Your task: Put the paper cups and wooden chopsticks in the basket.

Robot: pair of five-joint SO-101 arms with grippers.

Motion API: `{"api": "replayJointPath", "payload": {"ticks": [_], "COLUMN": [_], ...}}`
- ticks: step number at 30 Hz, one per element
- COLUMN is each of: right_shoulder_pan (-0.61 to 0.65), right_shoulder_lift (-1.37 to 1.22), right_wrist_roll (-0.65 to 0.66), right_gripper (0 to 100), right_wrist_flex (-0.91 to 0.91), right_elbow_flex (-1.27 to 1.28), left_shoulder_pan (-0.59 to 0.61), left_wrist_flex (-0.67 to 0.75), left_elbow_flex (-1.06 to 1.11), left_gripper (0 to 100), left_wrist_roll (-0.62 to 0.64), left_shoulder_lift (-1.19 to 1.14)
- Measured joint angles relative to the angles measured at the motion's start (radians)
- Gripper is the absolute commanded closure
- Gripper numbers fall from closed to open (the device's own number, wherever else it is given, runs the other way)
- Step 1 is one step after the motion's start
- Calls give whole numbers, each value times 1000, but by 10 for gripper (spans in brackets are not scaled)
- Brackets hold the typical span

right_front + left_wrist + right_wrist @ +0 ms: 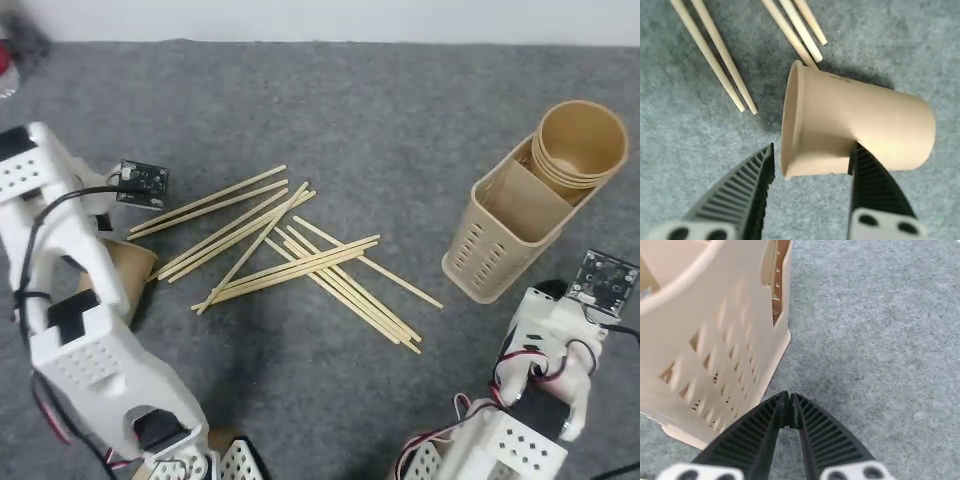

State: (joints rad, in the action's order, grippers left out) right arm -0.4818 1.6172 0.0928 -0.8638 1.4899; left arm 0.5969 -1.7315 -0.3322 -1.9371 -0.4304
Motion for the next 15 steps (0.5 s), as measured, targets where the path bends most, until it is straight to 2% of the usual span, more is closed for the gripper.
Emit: {"api": "replayJointPath", "payload": {"ticks": [15], "right_shoulder_pan": [52], "right_shoulder_lift": [0], "right_wrist_roll": [43], "right_gripper": [991], "right_wrist_flex": [6], "right_elbow_flex": [25], "left_shoulder_pan": [-48], "left_wrist_flex": [-2], "left_elbow_flex": [46], "left_gripper": [765], "left_wrist_roll": [-28], "left_shoulder_lift": [2]}}
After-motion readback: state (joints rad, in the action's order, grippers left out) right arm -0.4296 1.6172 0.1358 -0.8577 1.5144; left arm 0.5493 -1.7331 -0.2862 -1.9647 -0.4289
